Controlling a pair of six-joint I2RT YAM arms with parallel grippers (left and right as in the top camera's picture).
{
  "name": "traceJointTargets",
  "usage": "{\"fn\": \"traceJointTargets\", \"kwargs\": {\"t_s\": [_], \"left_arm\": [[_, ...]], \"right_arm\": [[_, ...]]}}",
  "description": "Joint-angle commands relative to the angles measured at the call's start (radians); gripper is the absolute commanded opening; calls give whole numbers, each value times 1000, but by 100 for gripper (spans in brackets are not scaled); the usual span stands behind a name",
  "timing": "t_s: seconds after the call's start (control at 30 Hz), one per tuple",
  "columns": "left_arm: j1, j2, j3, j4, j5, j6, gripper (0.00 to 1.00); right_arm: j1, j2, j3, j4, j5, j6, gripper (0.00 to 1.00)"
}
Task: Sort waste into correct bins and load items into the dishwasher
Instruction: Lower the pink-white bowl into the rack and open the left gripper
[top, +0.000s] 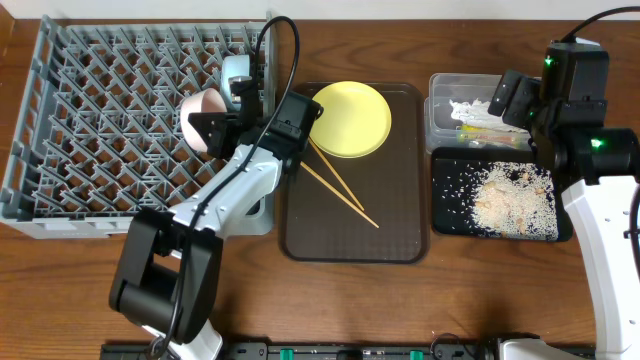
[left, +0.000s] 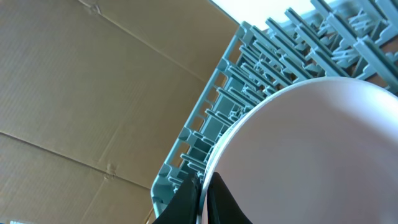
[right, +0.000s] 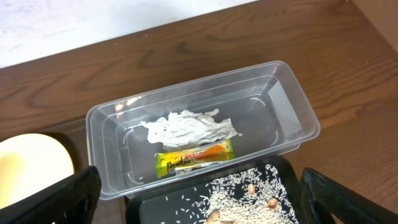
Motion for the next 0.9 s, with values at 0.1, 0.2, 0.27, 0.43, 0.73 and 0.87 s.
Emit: {"fn": "traceJointTargets", "kwargs": {"t_s": [0.1,0.2,0.27,0.43,0.73,0.87], "left_arm": [[1,57,-7,0,0,-12,7],[-2,71,-7,-3,0,-12,8],[-9,71,-7,-3,-1,-5,7],[-29,70,-7,-14,0,34,7],[-97,70,-7,-33,0,78,14],[-115,70,-7,-66,11,77,25]], "right_arm": [[-9,-5,1,1,18,11,99],[-9,-5,1,1,18,11,99],[-9,-5,1,1,18,11,99],[-9,-5,1,1,18,11,99],[-9,-5,1,1,18,11,99],[-9,-5,1,1,18,11,99]]}}
